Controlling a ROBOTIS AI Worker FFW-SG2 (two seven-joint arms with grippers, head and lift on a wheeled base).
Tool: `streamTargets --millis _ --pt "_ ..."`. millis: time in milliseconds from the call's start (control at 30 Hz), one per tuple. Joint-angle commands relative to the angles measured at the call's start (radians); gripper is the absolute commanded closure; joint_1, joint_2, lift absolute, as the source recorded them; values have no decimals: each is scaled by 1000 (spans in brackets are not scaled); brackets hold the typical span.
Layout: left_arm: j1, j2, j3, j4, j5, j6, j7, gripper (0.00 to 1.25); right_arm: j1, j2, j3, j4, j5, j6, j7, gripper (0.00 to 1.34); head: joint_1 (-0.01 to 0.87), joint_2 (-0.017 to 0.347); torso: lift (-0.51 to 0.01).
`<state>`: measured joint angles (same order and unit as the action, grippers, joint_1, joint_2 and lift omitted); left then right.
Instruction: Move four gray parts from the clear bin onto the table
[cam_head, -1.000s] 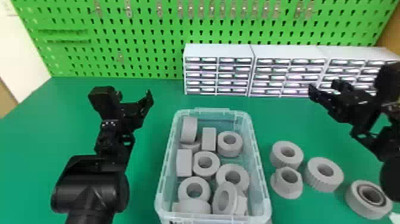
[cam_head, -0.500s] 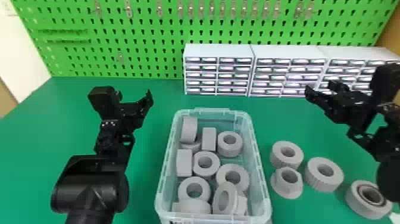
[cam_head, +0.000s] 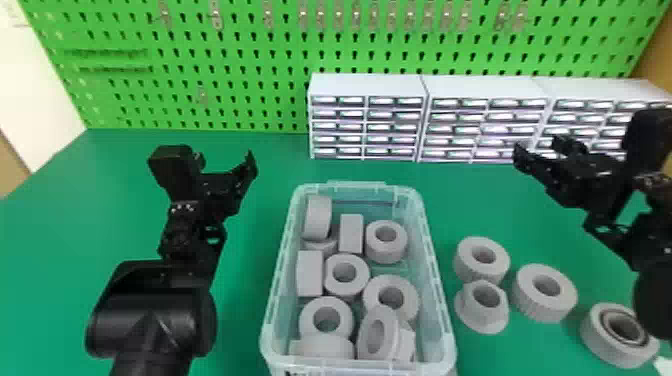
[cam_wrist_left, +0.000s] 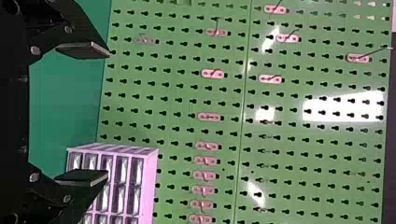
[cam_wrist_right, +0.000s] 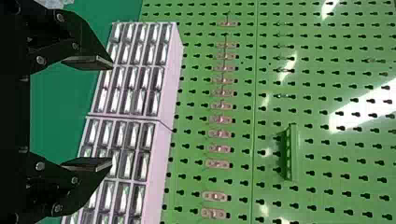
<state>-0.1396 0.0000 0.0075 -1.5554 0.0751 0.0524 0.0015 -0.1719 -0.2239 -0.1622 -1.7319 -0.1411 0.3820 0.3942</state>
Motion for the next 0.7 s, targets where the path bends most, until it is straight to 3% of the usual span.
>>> streamTargets --millis 0,667 --pt "0 -3 -1 2 0 -2 0 349 0 1 0 0 -2 0 0 525 693 72 -52" --pt "0 -3 -1 5 0 -9 0 349 0 8 1 0 -2 5 0 525 693 72 -52"
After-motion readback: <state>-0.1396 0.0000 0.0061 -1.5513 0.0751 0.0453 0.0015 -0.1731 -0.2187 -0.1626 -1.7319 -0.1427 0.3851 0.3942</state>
